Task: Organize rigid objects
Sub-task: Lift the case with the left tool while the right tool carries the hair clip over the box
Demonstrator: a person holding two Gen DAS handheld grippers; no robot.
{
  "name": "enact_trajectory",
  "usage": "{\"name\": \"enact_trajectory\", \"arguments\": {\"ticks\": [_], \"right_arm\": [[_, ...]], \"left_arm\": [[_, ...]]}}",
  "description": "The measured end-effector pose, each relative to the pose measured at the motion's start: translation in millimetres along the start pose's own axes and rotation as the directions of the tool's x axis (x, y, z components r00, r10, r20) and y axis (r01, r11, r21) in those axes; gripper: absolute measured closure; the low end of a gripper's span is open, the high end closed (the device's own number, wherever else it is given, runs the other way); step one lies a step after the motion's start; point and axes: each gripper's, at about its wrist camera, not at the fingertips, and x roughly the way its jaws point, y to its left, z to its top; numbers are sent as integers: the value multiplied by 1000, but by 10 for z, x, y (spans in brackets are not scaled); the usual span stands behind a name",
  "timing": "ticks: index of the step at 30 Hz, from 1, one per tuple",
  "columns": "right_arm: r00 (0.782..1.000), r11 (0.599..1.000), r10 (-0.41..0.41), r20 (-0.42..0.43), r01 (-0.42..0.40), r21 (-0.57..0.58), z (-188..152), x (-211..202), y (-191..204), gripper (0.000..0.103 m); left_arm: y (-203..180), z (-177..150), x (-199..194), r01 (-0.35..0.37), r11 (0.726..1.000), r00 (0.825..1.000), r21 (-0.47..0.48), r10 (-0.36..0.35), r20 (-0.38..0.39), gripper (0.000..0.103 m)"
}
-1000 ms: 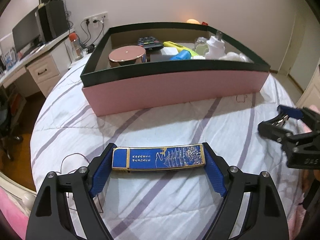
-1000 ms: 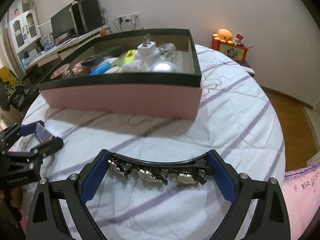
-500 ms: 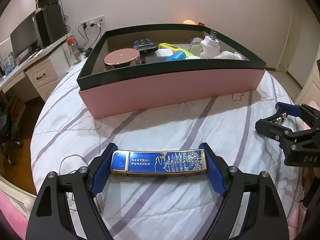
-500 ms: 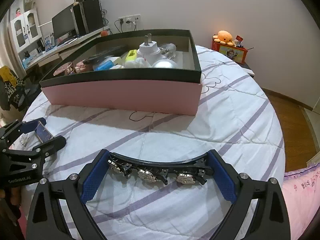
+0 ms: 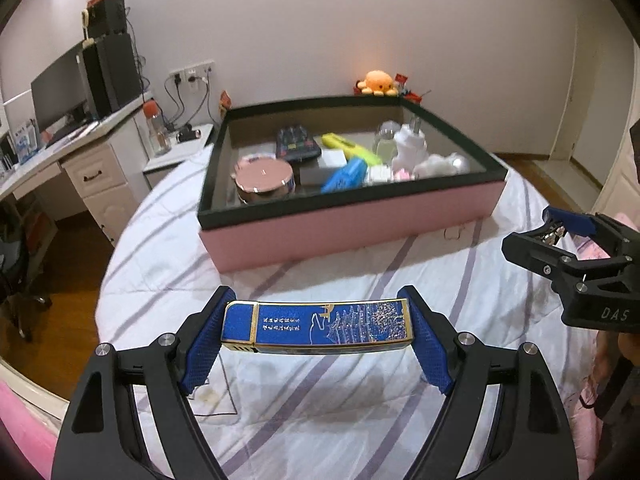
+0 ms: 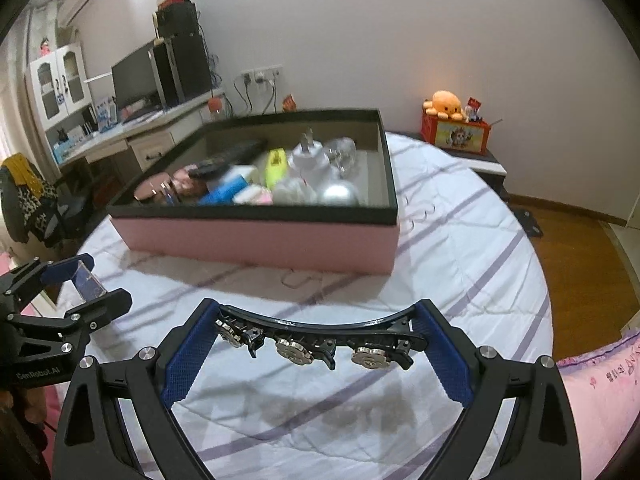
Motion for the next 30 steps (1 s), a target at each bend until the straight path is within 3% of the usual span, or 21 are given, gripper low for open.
{"name": "enact_trajectory", "arguments": {"ticks": [11,23,30], "right_arm": [[994,999,43,102,-42,-16,200,-341,130,7],[975,995,64,212,-47,-87,570,-772,297,6],[964,987,69,255,-28,-161,976,-814,369,6]], "left_arm": [[56,197,-427,-3,1000,994,-10,4,105,19],[54,625,-884,-21,1000,967,6,19,252,19],[79,1090,-753,-36,999,959,36,24,281,19]]}}
